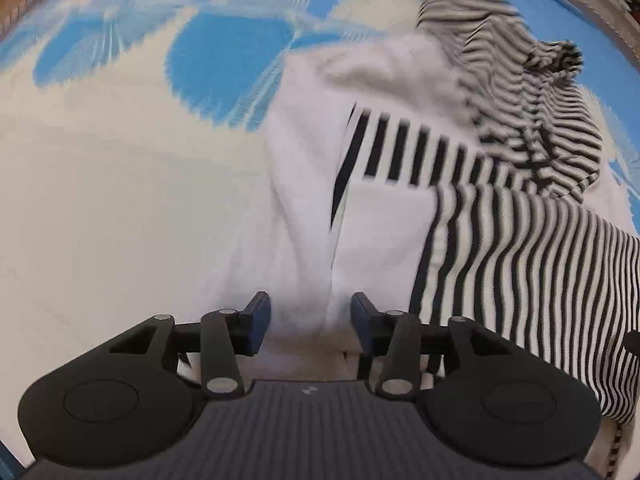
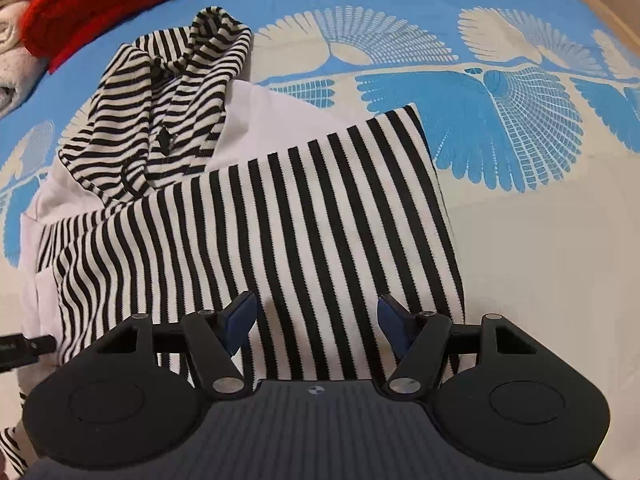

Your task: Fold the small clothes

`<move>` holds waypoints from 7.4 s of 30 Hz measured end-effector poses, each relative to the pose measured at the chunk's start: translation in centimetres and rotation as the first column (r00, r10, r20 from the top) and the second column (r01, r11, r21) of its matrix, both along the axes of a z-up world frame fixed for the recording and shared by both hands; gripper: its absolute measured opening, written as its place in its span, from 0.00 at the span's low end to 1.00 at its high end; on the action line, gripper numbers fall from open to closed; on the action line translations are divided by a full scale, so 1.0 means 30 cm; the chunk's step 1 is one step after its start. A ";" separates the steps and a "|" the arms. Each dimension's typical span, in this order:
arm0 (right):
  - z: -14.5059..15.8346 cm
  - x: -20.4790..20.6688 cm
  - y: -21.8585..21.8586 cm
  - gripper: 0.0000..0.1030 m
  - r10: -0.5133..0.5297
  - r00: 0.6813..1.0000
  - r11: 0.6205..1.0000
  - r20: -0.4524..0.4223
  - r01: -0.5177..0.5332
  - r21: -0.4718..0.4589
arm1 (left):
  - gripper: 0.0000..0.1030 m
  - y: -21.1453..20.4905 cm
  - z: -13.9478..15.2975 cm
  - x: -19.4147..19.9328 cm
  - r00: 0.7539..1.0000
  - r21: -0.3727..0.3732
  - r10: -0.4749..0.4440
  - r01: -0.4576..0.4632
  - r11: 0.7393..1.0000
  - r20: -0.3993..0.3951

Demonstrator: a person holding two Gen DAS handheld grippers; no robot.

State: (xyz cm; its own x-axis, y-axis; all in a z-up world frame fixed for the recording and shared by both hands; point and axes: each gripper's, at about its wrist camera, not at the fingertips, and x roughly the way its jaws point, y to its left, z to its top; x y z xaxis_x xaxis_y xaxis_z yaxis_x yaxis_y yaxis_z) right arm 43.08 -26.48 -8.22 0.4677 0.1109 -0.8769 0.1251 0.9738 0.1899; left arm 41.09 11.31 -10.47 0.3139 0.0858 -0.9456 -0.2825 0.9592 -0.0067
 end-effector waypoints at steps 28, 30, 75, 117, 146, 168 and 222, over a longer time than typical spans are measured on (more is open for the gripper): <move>0.083 -0.101 -0.124 0.68 0.033 0.997 0.993 0.077 -0.024 -0.114 | 0.48 -0.242 0.205 0.095 0.930 0.189 -0.179 0.122 0.974 0.322; 0.098 -0.112 -0.140 0.68 0.031 0.996 0.995 0.087 -0.022 -0.099 | 0.43 -0.257 0.234 0.088 0.900 0.206 -0.212 0.141 0.968 0.380; 0.141 -0.033 -0.176 0.68 0.066 0.991 0.995 0.118 -0.057 -0.077 | 0.01 -0.404 0.120 1.183 0.836 0.092 -0.416 0.411 0.907 0.358; 0.026 0.008 0.031 0.08 0.072 0.997 0.979 0.012 -0.073 0.189 | 0.01 -0.132 -0.008 0.143 0.991 -0.373 -0.120 0.135 0.918 0.063; -0.043 -0.005 -0.134 0.48 -0.092 0.985 0.919 -0.145 0.140 0.369 | 0.35 0.088 -0.050 0.149 0.992 -0.443 0.126 -0.126 0.888 -0.029; 0.080 -0.067 -0.137 0.38 -0.170 0.985 0.954 0.033 0.156 0.255 | 0.21 0.070 0.100 0.141 0.978 -0.380 0.041 0.041 0.924 0.206; 0.243 -1.111 -0.212 0.42 -0.121 0.834 0.993 0.539 0.097 0.071 | 0.55 -0.552 0.611 -1.026 0.639 0.051 -0.417 0.510 0.859 0.647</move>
State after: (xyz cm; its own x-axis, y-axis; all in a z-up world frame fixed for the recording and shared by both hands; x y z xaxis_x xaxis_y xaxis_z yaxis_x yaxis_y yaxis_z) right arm 9.74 -32.84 -0.93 0.8773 0.0600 -0.4761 0.0959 0.9502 0.2965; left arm 10.30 -5.26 7.87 0.7892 -0.3384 -0.5125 0.3125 0.9397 -0.1392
